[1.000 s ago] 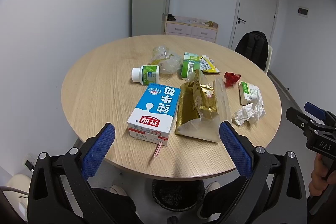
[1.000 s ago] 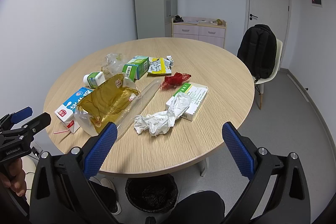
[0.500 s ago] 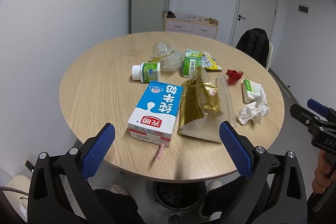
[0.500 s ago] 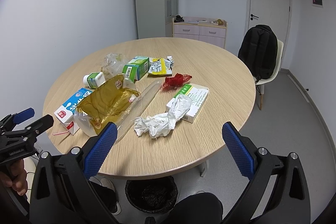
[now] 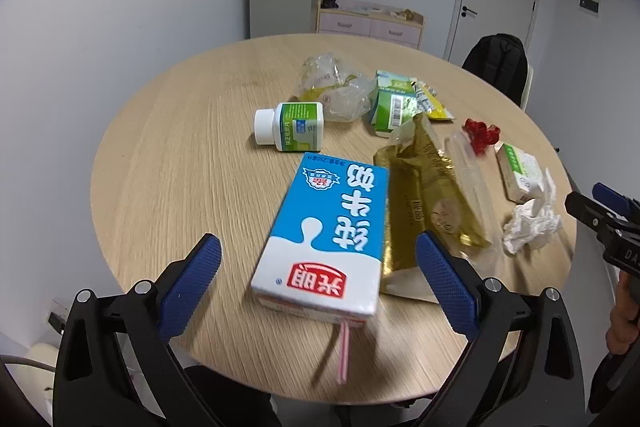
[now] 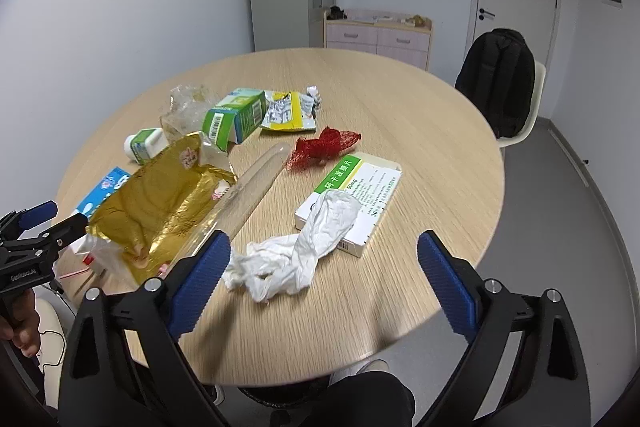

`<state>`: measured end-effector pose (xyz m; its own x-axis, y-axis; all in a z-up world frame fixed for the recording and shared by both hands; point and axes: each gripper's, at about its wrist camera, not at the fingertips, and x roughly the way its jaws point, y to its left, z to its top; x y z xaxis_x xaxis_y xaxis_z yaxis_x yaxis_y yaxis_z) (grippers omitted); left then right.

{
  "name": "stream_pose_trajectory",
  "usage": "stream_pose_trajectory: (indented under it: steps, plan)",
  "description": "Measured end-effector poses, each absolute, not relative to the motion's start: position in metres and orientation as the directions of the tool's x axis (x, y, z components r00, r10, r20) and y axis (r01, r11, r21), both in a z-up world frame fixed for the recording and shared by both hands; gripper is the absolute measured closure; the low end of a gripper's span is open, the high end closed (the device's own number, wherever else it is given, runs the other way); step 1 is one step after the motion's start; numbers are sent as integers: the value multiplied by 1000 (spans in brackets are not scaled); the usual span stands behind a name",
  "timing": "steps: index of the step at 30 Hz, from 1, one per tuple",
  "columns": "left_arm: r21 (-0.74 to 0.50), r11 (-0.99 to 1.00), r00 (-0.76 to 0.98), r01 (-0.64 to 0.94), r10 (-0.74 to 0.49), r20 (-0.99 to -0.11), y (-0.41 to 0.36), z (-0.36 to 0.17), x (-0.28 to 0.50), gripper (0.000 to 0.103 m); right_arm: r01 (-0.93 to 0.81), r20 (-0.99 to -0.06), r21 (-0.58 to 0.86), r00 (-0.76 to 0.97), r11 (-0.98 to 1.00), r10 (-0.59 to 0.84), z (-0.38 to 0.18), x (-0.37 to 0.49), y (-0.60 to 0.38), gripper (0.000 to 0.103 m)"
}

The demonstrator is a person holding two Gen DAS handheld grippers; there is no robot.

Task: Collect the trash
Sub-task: 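Grasp the milk carton with the left tool while the right tool grasps the crumpled tissue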

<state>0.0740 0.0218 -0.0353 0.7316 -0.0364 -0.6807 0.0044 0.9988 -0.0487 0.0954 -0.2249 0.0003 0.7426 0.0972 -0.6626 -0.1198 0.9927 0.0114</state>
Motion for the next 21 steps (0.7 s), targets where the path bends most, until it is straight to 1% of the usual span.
stream_pose_trajectory:
  steps: [5,7,11,13,17,19,21]
  plan:
    - [-59,998,712,9,-47,-700,27,-44,85,10,-140,-690,0,716,990,101,-13,113,-216,19]
    - [-57,998,706,10,-47,-707,28,-48,89,11,-150,-701,-2,705,989,106,-18,118,-211,24]
    - [-59,998,697,14,-52,-715,28,-53,93,14,-159,-719,7,686,987,116,-27,124,-207,31]
    - [-57,998,693,19,-54,-719,28,-55,95,15,-166,-725,10,678,986,121,-31,126,-206,37]
    - [-62,998,690,29,-65,-721,29,-57,96,19,-175,-732,13,669,984,129,-34,127,-205,45]
    - [-65,997,690,34,-71,-721,28,-57,96,22,-182,-738,17,661,983,135,-35,129,-203,52]
    - [-64,997,687,43,-76,-723,27,-57,95,28,-187,-745,19,653,982,139,-37,130,-203,57]
